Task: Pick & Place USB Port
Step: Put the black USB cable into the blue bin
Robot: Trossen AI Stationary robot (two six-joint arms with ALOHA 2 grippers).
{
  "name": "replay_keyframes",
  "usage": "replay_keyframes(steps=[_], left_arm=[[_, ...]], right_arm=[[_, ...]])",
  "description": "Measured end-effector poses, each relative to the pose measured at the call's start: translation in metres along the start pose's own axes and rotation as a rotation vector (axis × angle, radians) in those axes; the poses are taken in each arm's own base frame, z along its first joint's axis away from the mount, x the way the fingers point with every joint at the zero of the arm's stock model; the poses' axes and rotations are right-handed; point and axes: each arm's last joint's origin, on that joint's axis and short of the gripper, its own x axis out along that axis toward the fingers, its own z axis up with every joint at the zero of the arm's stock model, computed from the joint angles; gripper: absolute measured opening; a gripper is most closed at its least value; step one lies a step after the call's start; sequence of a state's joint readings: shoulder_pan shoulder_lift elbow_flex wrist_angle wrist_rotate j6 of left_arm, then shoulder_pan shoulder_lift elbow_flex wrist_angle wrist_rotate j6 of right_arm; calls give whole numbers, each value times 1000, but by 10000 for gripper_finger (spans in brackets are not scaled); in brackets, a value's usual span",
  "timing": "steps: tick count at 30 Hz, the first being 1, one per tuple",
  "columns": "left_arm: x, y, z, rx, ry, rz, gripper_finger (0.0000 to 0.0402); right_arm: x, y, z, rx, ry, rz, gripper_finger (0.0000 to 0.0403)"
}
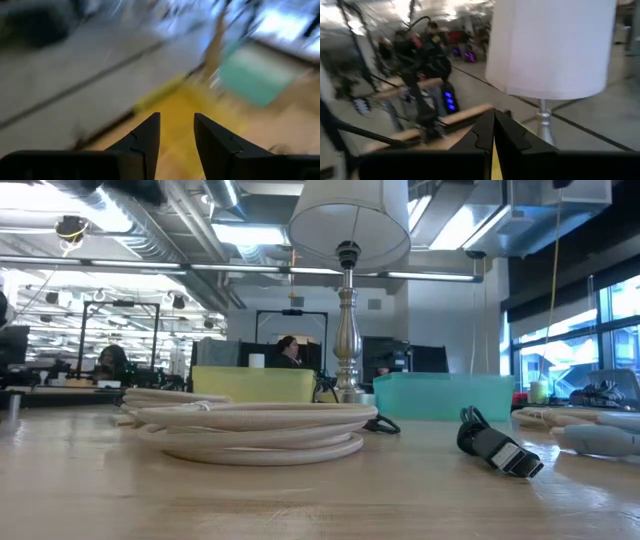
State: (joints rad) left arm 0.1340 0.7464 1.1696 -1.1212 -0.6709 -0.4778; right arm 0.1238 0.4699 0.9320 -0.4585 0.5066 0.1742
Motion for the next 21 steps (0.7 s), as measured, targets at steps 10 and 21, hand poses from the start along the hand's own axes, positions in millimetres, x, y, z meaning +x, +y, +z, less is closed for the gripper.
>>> replay_keyframes(steps=[10, 21], left_arm=[[79, -1, -55, -38, 390, 216, 77], [178, 33, -89, -184, 400, 212, 82]], right_arm=[[4, -1, -3, -56, 108, -98, 16], [3, -2, -5, -58, 125, -102, 16]])
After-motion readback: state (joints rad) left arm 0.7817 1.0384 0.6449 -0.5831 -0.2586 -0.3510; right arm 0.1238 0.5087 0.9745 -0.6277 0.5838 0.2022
